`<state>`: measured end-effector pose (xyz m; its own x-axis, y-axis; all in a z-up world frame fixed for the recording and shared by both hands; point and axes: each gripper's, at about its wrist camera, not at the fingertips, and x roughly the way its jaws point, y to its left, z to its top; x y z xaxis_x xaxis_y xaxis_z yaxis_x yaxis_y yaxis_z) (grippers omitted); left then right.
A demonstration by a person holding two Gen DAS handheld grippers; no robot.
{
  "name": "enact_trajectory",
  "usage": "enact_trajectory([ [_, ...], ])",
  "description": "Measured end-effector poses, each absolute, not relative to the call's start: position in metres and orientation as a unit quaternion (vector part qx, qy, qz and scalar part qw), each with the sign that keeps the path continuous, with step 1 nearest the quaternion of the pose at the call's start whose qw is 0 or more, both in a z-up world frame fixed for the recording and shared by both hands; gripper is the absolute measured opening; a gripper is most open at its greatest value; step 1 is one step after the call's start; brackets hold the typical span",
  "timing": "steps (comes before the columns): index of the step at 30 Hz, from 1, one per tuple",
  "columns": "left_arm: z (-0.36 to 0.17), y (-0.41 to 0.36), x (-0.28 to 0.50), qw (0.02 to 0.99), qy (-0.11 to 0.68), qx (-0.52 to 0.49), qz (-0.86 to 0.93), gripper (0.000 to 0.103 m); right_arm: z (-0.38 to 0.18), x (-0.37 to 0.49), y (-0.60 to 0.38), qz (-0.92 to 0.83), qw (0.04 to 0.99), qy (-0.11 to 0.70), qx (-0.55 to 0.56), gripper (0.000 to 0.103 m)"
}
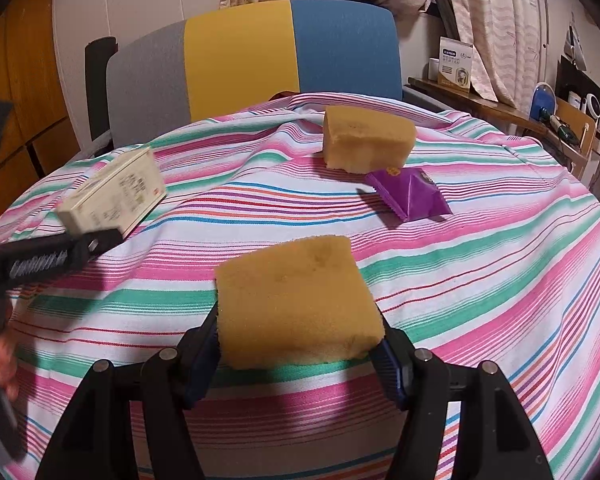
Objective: Organize objects
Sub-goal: 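Grasp the cream-coloured box with the left gripper, then carry the cream box into the gold tray and open left while right carries the sponge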
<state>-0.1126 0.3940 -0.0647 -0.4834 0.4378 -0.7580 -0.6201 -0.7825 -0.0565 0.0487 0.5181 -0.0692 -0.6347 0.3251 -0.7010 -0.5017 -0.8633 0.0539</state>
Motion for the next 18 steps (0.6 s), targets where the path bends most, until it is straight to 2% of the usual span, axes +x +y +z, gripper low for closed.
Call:
enact_trajectory([
  [3, -0.064, 0.380, -0.087, 0.314, 0.109, -0.392, 0.858, 0.051, -0.069, 0.048, 0.517, 0.895, 0.233, 0.119, -0.361, 0.067],
  [8, -0.068, 0.346, -0.052, 0.301, 0.051, -0.418, 0.856, 0.050, -0.069, 0.048, 0.517, 0.894, 0.236, 0.119, -0.361, 0.067],
  [12, -0.070, 0.330, -0.024, 0.309, 0.057, -0.426, 0.848, 0.052, -0.069, 0.047, 0.517, 0.894, 0.237, 0.117, -0.362, 0.067],
  [16, -0.064, 0.326, -0.020, 0.319, 0.049, -0.419, 0.849, 0.086, -0.068, 0.047, 0.516, 0.894, 0.239, 0.115, -0.362, 0.067],
  [18, -0.056, 0.325, -0.023, 0.303, 0.042, -0.402, 0.863, 0.090, -0.067, 0.048, 0.516, 0.893, 0.242, 0.113, -0.361, 0.067],
])
